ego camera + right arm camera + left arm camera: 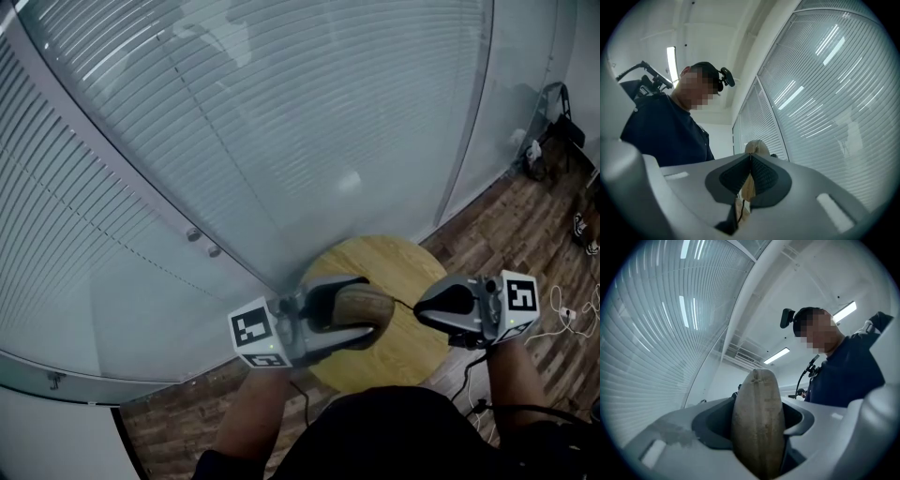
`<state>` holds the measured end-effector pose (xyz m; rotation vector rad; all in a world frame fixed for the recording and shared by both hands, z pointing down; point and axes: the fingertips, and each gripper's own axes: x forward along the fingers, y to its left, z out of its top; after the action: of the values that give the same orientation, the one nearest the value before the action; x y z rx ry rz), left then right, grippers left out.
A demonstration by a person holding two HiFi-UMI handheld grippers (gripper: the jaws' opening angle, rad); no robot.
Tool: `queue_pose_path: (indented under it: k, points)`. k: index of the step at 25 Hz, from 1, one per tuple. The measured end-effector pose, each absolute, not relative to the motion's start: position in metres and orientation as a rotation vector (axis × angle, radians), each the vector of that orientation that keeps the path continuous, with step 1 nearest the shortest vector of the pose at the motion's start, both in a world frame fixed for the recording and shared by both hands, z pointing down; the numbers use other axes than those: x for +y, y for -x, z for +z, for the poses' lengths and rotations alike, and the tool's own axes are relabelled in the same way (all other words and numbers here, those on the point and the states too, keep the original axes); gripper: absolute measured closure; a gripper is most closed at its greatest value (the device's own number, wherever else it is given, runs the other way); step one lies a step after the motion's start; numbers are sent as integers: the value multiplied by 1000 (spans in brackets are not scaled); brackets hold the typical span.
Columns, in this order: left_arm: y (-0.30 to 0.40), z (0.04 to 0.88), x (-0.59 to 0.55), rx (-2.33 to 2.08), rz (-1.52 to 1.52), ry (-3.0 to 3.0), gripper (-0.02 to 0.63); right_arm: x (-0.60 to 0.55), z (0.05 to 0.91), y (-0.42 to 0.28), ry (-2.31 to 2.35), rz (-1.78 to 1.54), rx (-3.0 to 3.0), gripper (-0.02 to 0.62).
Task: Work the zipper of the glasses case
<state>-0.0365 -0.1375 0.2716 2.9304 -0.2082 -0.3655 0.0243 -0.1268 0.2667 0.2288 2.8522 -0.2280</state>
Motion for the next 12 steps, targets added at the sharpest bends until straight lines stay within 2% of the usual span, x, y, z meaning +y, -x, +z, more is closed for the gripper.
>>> queue_pose_path:
  k: [12]
  points:
    - [36, 257, -151, -168, -486, -2900, 311, -123, 272, -15, -159, -87, 2956, 584]
